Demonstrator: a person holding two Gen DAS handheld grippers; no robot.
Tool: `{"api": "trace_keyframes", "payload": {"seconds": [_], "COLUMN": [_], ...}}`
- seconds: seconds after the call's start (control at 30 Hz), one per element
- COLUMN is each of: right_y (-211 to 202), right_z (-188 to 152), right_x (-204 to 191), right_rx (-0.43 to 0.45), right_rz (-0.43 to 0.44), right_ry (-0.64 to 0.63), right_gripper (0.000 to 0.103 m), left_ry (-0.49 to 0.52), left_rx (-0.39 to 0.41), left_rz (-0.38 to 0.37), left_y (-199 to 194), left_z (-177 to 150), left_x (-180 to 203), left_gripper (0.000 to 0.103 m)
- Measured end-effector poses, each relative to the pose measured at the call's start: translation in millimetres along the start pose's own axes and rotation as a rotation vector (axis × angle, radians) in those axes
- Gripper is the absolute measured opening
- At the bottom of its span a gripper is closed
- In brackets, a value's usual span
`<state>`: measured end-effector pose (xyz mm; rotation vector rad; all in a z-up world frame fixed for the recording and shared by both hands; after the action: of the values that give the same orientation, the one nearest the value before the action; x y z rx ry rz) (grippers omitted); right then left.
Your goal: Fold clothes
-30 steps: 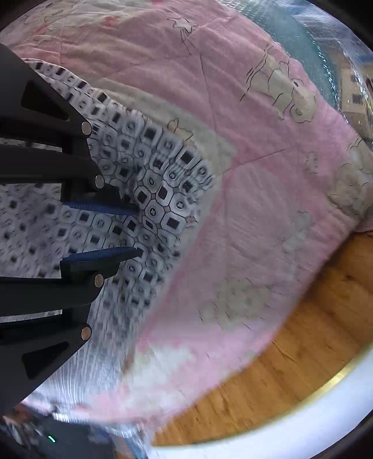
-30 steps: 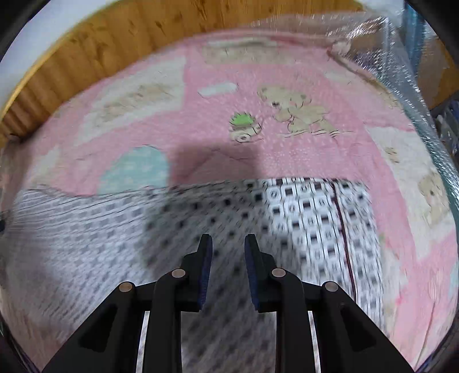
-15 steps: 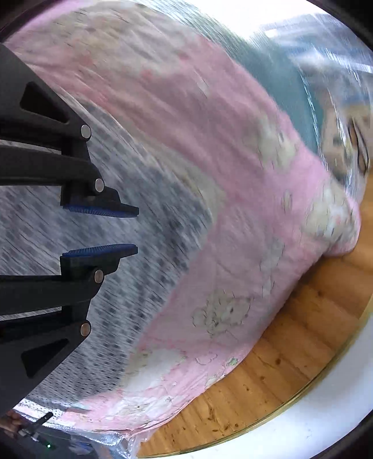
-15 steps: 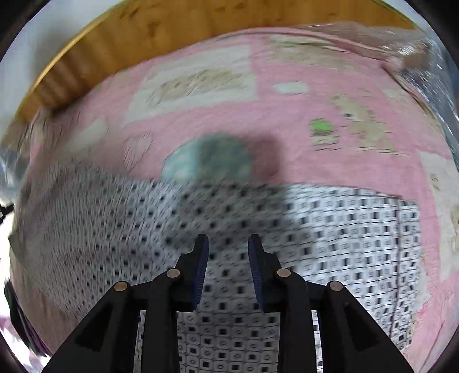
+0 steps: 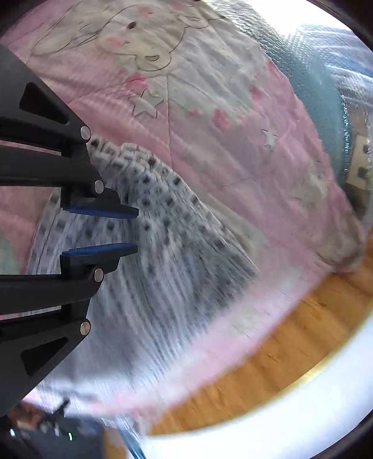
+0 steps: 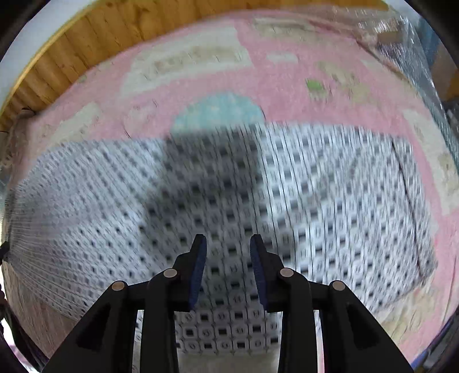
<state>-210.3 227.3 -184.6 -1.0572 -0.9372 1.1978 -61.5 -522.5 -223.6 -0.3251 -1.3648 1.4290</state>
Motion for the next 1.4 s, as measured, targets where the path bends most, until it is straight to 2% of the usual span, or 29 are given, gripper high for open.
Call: {"api": "trace_keyframes", "payload": {"seconds": [0.1,0.13,0.17,0.23,0.37,0.43,0.5,0.67,0.8,0.83,0.87,0.9,0.93,1.03,1.17,1.23,1.4], "right_y": [-19.9,-33.4,-47.1,-71.4,-77.9,-63.1,-37.6,-18.2,-3.9,-3.1,-2.6,-1.6,-0.8,-19.1,-44.3,-48.6,-60.9], "right_z": [-14.2,-18.0,-21.9,-29.2,-44.1,-46.7,-51.2,-60.8,-58.7,-58.0,-56.5,-53.2,-50.0,-46.8,-50.0,-50.4,-48.9], "right_x": [39.3,60.2,81.1,121.4,196.0,215.6,217.0,211.5,243.9,246.7,247.1,240.9,229.9,191.6,160.6,148.4,134.8], "right_rx": [0.027,0.063,0.098,0.163,0.171,0.163,0.168,0.189,0.240,0.242,0.244,0.238,0.233,0.300,0.393,0.423,0.478], "right_rz": [0.037,0.037,0.036,0.026,-0.076,-0.093,-0.069,0.045,0.151,0.171,0.178,0.165,0.136,0.051,-0.058,-0.083,-0.060], "right_ry": [0.168,0.226,0.283,0.384,0.450,0.460,0.448,0.308,0.349,0.358,0.352,0.306,0.232,0.009,-0.162,-0.207,-0.221], "right_gripper": [0.032,0.035,0.045,0.061,0.064,0.064,0.064,0.063,0.063,0.054,0.034,0.018,0.010,0.008,0.008,0.008,0.008], "left_ry": [-0.053,-0.054,-0.036,0.011,0.116,0.161,0.209,0.345,0.452,0.472,0.492,0.515,0.548,0.637,0.738,0.788,0.946], "left_rx": [0.005,0.010,0.023,0.037,-0.020,-0.073,-0.140,-0.320,-0.429,-0.460,-0.490,-0.518,-0.545,-0.597,-0.643,-0.679,-0.699], "left_rz": [-0.031,-0.042,-0.061,-0.107,-0.202,-0.267,-0.326,-0.429,-0.480,-0.496,-0.511,-0.518,-0.517,-0.491,-0.471,-0.457,-0.277], "left_y": [-7.1,-13.6,-20.5,-31.1,-22.8,-10.7,11.1,65.0,93.5,100.9,108.4,115.6,124.3,148.5,173.1,183.8,227.3], "left_z": [10.4,12.8,13.4,10.6,-10.3,-34.5,-60.5,-139.4,-203.4,-218.5,-233.6,-248.7,-265.6,-304.9,-341.1,-355.9,-382.9], "left_x": [10.7,19.9,33.7,67.8,155.6,209.0,266.4,418.4,522.7,547.3,571.9,594.9,620.3,669.0,722.1,737.8,746.6], "left_gripper": [0.018,0.018,0.018,0.019,0.019,0.022,0.023,0.023,0.023,0.023,0.023,0.023,0.023,0.023,0.023,0.026,0.026]}}
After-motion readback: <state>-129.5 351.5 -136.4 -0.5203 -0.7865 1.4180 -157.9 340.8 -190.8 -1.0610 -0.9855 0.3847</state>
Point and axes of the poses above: each gripper's, at about its wrist camera, not at the fingertips, and y roughly the way its jaws point, x to its right, z to its top, the point moved 5 cm from there along y, roughly the way its jaws point, and after that the axes turned 6 degrees about -z, right-handed, at the moved point
